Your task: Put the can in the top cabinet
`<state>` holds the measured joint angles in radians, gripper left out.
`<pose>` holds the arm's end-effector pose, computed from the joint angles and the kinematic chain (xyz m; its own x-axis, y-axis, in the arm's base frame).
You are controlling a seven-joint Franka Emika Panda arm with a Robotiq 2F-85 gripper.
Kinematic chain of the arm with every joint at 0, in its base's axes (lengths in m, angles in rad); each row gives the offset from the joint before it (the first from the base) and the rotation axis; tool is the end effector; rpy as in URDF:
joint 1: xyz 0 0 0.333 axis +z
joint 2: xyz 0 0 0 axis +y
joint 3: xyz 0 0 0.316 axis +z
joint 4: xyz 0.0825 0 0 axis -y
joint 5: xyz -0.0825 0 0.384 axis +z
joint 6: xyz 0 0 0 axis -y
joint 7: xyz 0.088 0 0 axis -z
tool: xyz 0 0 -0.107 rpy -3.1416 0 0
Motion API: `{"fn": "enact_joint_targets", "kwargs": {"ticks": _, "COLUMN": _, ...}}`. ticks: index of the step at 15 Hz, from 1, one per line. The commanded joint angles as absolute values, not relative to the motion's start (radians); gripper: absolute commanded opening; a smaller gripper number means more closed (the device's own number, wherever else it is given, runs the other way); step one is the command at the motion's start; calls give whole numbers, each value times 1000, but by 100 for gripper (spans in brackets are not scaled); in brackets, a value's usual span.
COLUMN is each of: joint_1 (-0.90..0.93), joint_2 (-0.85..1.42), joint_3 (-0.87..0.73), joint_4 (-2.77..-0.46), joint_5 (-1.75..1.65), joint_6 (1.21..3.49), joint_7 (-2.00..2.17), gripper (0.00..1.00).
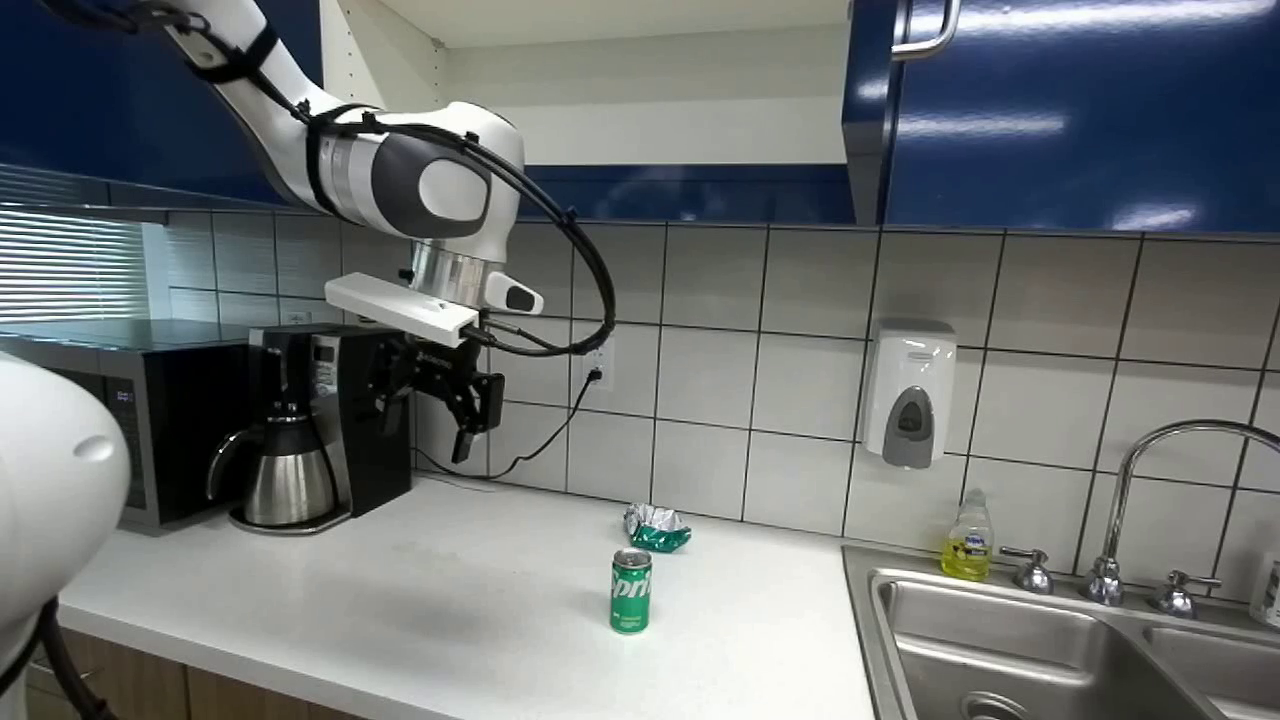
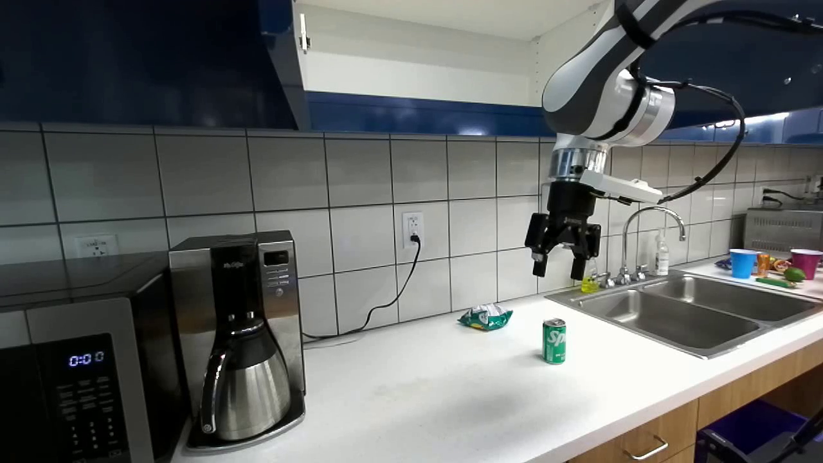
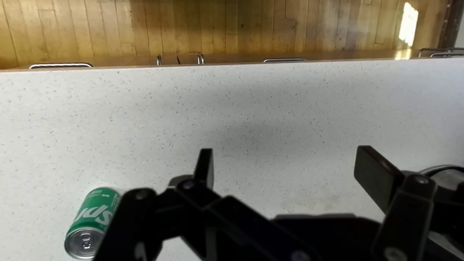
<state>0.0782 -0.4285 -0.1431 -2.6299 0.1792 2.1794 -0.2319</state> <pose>0.3884 -0.0167 0.3853 0.9972 0.0749 0.0082 0.0749 -0.9758 -0.2052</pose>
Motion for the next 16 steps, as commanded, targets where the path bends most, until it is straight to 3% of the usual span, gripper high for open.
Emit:
{"fn": "enact_joint_targets", "kwargs": {"ticks": 1, "joint_1": 51, "joint_2": -409, "joint_3": -128, "joint_4": -2622, "joint_5": 175, "joint_6": 2190, "joint_7": -240, "gripper": 100}}
{"fn": "enact_joint_targets", "kwargs": {"ticks": 16, "joint_1": -61, "joint_2": -82, "joint_3": -167, "joint_4": -2540, "joint_5": 84, "joint_6": 2461, "joint_7": -258, "gripper": 100}}
